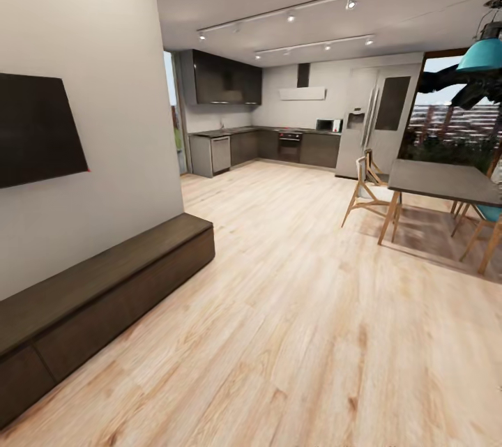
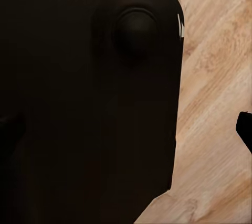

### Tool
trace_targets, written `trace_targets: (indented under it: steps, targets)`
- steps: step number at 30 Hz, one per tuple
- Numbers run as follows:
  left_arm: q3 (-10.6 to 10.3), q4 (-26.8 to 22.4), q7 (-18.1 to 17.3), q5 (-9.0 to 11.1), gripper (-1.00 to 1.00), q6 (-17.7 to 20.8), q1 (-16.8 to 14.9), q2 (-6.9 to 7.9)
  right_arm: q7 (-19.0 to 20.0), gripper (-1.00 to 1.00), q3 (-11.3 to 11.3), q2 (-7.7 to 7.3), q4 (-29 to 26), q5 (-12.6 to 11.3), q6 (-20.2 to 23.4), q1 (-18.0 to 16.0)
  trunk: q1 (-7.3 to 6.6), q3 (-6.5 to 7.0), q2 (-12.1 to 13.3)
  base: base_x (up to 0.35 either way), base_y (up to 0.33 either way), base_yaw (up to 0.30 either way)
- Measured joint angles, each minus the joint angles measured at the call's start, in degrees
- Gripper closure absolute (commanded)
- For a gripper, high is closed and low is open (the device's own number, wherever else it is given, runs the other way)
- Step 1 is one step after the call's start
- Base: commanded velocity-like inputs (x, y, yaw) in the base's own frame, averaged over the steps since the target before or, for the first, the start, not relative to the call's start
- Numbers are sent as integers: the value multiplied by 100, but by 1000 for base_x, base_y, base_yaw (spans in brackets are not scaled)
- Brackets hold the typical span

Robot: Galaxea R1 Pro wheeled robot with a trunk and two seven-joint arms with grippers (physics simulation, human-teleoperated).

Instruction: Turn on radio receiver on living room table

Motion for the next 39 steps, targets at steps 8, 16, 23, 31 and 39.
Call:
trace_targets:
  steps: [8, 16, 23, 31, 39]
  targets:
    - [0, 0, 0, 0, -100, 0, 0, 0, -11, -100, -16, 5, 0, -22, -32, 0, 0, 0, 0, 0, 0, -266]
    - [0, -6, 0, 0, -100, 0, 0, 0, -11, -100, -17, 0, 0, -23, -36, 0, 0, 0, 0, 0, 0, -287]
    - [0, -3, 0, 0, -100, 0, 0, 0, -11, -100, -17, -4, 0, -23, -36, 0, 0, 0, 0, 0, 0, -288]
    - [0, -7, 0, 0, -100, 0, 0, -2, -11, -100, -17, -4, 1, -23, -39, 0, 0, 0, 0, 0, 0, -288]
    - [0, -9, 0, 0, -100, 0, 0, 0, -11, -100, -17, -4, 0, -31, -42, 0, 0, 0, 0, 0, 0, -288]
